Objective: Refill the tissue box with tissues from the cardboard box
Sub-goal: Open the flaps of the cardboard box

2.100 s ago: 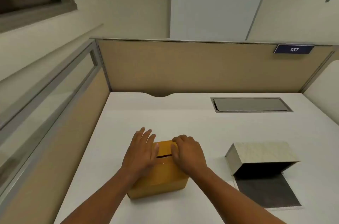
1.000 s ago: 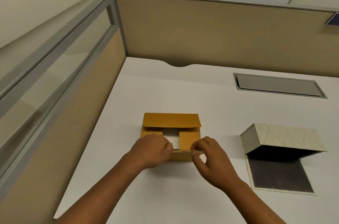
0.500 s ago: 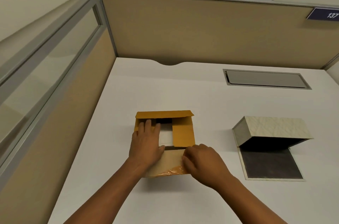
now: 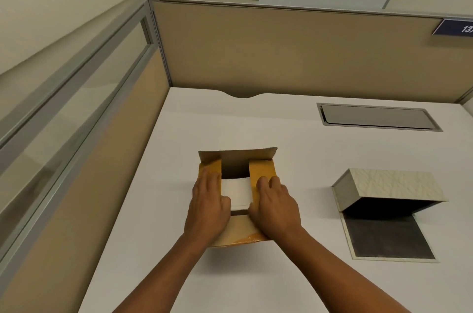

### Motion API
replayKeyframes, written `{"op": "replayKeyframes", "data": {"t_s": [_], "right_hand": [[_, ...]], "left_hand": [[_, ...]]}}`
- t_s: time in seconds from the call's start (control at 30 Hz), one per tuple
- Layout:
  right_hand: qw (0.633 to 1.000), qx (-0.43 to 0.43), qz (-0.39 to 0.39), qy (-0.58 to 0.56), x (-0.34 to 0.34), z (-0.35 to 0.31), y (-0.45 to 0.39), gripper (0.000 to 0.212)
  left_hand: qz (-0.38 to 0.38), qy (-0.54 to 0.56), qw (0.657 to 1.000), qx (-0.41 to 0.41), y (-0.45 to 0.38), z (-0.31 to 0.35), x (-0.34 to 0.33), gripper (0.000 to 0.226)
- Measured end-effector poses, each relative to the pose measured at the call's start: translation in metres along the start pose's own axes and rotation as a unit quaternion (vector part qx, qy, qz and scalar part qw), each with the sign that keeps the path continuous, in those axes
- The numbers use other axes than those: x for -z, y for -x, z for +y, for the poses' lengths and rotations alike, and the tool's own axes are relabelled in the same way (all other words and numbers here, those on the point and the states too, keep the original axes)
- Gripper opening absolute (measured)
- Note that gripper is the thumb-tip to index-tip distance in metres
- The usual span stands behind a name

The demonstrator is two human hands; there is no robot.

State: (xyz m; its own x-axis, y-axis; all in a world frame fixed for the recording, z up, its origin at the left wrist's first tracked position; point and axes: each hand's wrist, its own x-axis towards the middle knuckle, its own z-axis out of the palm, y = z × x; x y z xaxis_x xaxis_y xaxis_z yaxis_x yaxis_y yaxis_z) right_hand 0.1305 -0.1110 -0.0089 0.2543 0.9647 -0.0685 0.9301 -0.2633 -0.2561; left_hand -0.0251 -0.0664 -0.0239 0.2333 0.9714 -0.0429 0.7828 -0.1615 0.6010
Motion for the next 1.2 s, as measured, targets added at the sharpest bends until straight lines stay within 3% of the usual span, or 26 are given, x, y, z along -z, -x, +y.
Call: {"op": "replayKeyframes", "data": {"t_s": [0.13, 0.43, 0.5, 0.6, 0.67, 0.73, 0.8, 0.87, 1.03, 1.2], "right_hand": [[0.996, -0.028, 0.038, -0.071, 0.013, 0.006, 0.001, 0.035], [0.979, -0.081, 0.079, -0.171, 0.026, 0.036, 0.001, 0.032], [0.973, -0.091, 0.090, -0.193, 0.026, 0.043, 0.003, 0.032], [0.964, -0.108, 0.101, -0.222, 0.026, 0.050, 0.006, 0.030], [0.957, -0.119, 0.104, -0.242, 0.027, 0.054, 0.008, 0.029], [0.950, -0.131, 0.107, -0.261, 0.027, 0.057, 0.010, 0.028], [0.944, -0.141, 0.112, -0.278, 0.026, 0.062, 0.010, 0.028], [0.938, -0.151, 0.116, -0.290, 0.025, 0.067, 0.011, 0.028], [0.932, -0.170, 0.119, -0.296, 0.021, 0.081, 0.010, 0.028], [0.934, -0.181, 0.106, -0.290, 0.015, 0.092, 0.011, 0.030]], "left_hand": [[0.052, 0.101, 0.993, 0.009, 0.000, -0.005, 0.017, 0.053], [0.097, 0.143, 0.984, 0.043, 0.000, -0.015, 0.030, 0.055], [0.143, 0.066, 0.987, 0.026, 0.001, -0.016, 0.034, 0.063], [0.226, -0.138, 0.956, -0.128, -0.001, -0.015, 0.038, 0.063], [0.198, -0.169, 0.930, -0.259, -0.004, -0.007, 0.035, 0.049], [0.087, -0.212, 0.912, -0.341, -0.008, 0.006, 0.028, 0.038], [-0.043, -0.294, 0.897, -0.327, -0.013, 0.022, 0.020, 0.034], [-0.102, -0.358, 0.883, -0.286, -0.025, 0.031, 0.014, 0.035], [-0.033, -0.354, 0.898, -0.258, -0.049, 0.031, 0.010, 0.056], [-0.064, -0.344, 0.910, -0.221, -0.067, 0.026, 0.018, 0.060]]}}
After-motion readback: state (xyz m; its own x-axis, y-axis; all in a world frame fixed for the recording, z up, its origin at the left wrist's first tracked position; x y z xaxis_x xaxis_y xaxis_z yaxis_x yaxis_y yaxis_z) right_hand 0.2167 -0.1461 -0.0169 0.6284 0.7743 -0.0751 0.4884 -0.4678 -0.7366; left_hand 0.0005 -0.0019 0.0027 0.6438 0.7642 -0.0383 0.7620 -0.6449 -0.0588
